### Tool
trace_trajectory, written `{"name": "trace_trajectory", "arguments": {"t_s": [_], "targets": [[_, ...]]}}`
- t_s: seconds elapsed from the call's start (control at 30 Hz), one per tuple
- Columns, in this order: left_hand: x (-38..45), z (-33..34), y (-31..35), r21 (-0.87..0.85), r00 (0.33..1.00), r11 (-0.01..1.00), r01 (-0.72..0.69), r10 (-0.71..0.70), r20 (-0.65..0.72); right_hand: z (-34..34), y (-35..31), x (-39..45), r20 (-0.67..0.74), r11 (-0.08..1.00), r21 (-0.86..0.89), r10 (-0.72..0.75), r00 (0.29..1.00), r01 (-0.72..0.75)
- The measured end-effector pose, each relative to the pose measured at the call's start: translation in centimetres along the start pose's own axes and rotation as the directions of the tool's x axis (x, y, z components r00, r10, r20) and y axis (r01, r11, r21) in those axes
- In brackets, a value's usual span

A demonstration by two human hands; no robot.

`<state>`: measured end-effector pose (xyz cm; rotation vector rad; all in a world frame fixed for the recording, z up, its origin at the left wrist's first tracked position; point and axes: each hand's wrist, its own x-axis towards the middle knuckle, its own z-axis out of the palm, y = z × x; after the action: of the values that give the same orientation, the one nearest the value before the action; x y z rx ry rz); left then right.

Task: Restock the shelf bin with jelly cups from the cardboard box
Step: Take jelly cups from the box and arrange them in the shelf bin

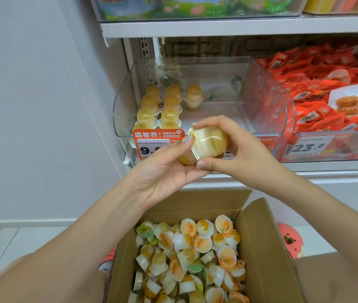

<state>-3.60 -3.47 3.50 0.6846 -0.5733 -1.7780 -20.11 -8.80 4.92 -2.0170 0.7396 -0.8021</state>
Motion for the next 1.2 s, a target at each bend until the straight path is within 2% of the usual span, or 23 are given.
{"name": "trace_trajectory", "arguments": {"t_s": [0.1,0.2,0.37,0.47,0.53,0.6,0.67,0.7,0.77,0.8,0.87,0.97,1.07,1.2], "targets": [[-0.2,0.1,-0.4,0.011,1.000,1.000,-0.009,0.009,0.025,0.0,-0.1,-0.3,0.065,0.999,-0.009,0.033,0.997,-0.032],[-0.2,0.2,-0.6,0.033,0.999,0.999,0.002,-0.001,-0.041,0.1,0.1,-0.3,0.076,0.998,-0.031,0.053,0.996,-0.051],[-0.3,0.2,-0.2,0.227,0.983,0.971,0.078,-0.037,-0.182,0.6,0.1,-0.2,0.015,0.996,0.019,0.091,0.996,-0.092],[-0.4,0.3,0.5,0.379,0.980,0.914,0.145,-0.079,-0.184,0.6,0.0,-0.1,-0.025,0.994,0.015,0.109,0.994,-0.108],[-0.3,0.1,1.0,0.613,0.976,0.771,0.175,-0.055,-0.211,0.2,-0.3,0.2,-0.112,0.995,0.004,0.098,0.989,-0.099],[-0.1,-0.5,1.5,0.813,0.950,0.551,0.188,0.107,-0.292,-0.9,-0.4,1.4,-0.263,0.995,-0.013,0.089,0.961,-0.096],[0.4,-1.7,1.8,0.916,0.894,0.344,0.209,0.312,-0.321,-2.3,-0.1,3.6,-0.392,0.983,-0.082,0.119,0.912,-0.164],[0.6,-2.4,1.9,0.950,0.874,0.227,0.214,0.390,-0.290,-3.0,0.3,5.1,-0.421,0.963,-0.153,0.138,0.897,-0.221],[1.1,-3.4,2.1,0.974,0.851,0.028,0.223,0.482,-0.209,-4.0,1.6,8.4,-0.420,0.894,-0.299,0.190,0.887,-0.333],[1.2,-3.7,2.1,0.973,0.840,-0.030,0.231,0.511,-0.183,-4.1,2.5,10.1,-0.400,0.854,-0.363,0.217,0.890,-0.372],[1.3,-3.8,2.2,0.966,0.819,-0.091,0.243,0.553,-0.153,-3.9,4.5,13.1,-0.335,0.790,-0.459,0.268,0.903,-0.406],[1.7,-3.7,2.4,0.955,0.794,-0.133,0.266,0.592,-0.139,-3.0,7.6,16.2,-0.222,0.754,-0.507,0.354,0.909,-0.417],[2.3,-3.9,2.8,0.948,0.770,-0.144,0.284,0.624,-0.136,-2.3,9.3,17.7,-0.168,0.755,-0.530,0.353,0.921,-0.386],[2.6,-4.0,2.8,0.945,0.771,-0.158,0.285,0.624,-0.128,-1.6,10.0,18.3,-0.100,0.774,-0.550,0.314,0.944,-0.315]]}}
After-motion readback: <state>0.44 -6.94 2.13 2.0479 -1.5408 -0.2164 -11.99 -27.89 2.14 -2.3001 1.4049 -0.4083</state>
